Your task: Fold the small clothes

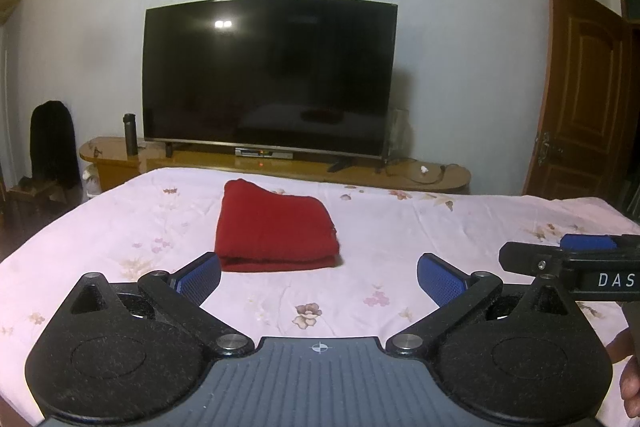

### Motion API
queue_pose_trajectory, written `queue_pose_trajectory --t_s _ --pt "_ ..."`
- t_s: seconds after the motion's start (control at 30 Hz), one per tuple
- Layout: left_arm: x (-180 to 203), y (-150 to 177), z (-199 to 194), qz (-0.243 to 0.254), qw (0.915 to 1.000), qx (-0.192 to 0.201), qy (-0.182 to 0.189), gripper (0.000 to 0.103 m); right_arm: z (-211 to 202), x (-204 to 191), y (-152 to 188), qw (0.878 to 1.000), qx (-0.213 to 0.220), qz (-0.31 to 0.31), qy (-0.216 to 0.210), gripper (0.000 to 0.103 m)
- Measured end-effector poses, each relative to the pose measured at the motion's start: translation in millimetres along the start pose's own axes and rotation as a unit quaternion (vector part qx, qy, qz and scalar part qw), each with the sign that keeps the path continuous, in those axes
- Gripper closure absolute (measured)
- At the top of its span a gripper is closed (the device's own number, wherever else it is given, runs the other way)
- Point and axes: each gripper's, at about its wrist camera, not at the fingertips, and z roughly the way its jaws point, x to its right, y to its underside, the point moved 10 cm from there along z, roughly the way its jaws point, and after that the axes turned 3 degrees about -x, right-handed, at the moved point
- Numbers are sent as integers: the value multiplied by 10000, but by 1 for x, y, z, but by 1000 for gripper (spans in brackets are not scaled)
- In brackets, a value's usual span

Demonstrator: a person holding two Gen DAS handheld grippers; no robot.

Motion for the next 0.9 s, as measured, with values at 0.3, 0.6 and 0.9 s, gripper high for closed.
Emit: queue_pose_trajectory --t_s 0.3,0.6,0.9 --pt "-1 -2 1 -4 10000 8 -10 0 1 -1 0 10000 -22 -31 -30 1" --pt "-1 0 -1 -42 10000 38 -22 0 3 -2 -2 10000 -17 -56 -30 1" --pt "3 0 0 44 9999 102 29 0 4 -3 -2 9999 4 -81 -68 1"
